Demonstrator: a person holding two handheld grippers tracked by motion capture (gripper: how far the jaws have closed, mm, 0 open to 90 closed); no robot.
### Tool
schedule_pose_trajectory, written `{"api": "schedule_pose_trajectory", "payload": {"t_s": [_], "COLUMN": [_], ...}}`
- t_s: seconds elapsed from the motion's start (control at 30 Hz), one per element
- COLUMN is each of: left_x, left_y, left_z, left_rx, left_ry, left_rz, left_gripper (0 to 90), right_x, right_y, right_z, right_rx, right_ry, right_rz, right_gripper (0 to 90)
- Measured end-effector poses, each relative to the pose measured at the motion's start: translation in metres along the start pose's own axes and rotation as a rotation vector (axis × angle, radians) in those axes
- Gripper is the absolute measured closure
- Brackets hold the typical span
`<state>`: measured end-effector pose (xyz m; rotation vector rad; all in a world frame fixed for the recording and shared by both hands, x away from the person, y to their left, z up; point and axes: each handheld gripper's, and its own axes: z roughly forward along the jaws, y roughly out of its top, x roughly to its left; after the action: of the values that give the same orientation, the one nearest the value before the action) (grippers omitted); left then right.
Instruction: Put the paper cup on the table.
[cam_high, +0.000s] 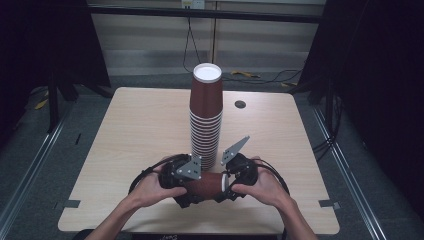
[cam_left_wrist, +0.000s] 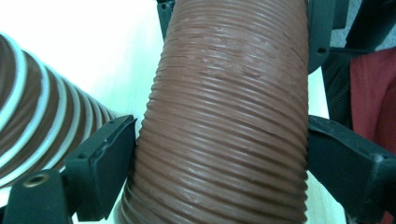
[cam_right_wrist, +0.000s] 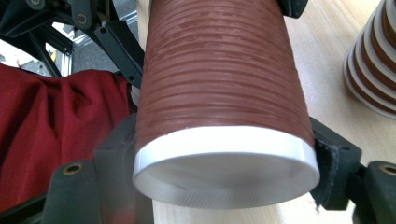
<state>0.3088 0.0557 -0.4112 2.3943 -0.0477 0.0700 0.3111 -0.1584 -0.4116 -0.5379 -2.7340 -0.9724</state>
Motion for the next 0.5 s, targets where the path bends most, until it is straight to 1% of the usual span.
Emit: {"api": "schedule_pose_trajectory", "payload": {"t_s": [0.03, 0.1, 0.13, 0.17, 0.2, 0.23, 0.3, 0.33, 0.43, 0.5], "left_x": [0.001, 0.002, 0.002, 0.002, 0.002, 0.003, 0.003, 0.003, 0.004, 0.006], "left_y": [0.0, 0.0, 0.0, 0.0, 0.0, 0.0, 0.001, 0.001, -0.002, -0.005], "left_z": [-0.001, -0.004, -0.005, -0.007, -0.009, -0.011, -0.016, -0.019, -0.024, -0.026], "left_rx": [-0.006, -0.024, -0.035, -0.044, -0.06, -0.073, -0.096, -0.113, -0.142, -0.155], "left_ry": [0.003, -0.005, 0.007, 0.004, 0.012, 0.019, 0.035, 0.036, 0.025, 0.051], "left_rz": [0.004, -0.002, 0.0, 0.0, 0.001, -0.006, -0.017, -0.023, -0.037, -0.049], "left_gripper": [11.9, 12.6, 12.7, 13.1, 15.0, 16.7, 15.6, 15.8, 15.7, 15.7], "right_x": [0.0, 0.0, 0.0, 0.0, -0.001, -0.001, -0.003, -0.003, -0.005, -0.005], "right_y": [0.0, 0.0, -0.001, -0.001, -0.001, -0.002, -0.004, -0.004, -0.007, -0.009], "right_z": [0.0, 0.0, -0.001, -0.001, -0.001, -0.001, 0.0, 0.0, -0.002, -0.004], "right_rx": [0.004, -0.006, -0.006, -0.009, -0.001, 0.001, 0.006, 0.003, -0.004, -0.006], "right_ry": [0.001, -0.001, -0.002, -0.011, -0.008, -0.018, -0.015, -0.017, -0.017, -0.02], "right_rz": [0.001, 0.004, -0.002, -0.002, 0.001, 0.001, 0.014, 0.016, 0.026, 0.034], "right_gripper": [24.8, 24.8, 24.8, 24.8, 24.8, 24.7, 24.7, 24.7, 24.6, 24.6]}}
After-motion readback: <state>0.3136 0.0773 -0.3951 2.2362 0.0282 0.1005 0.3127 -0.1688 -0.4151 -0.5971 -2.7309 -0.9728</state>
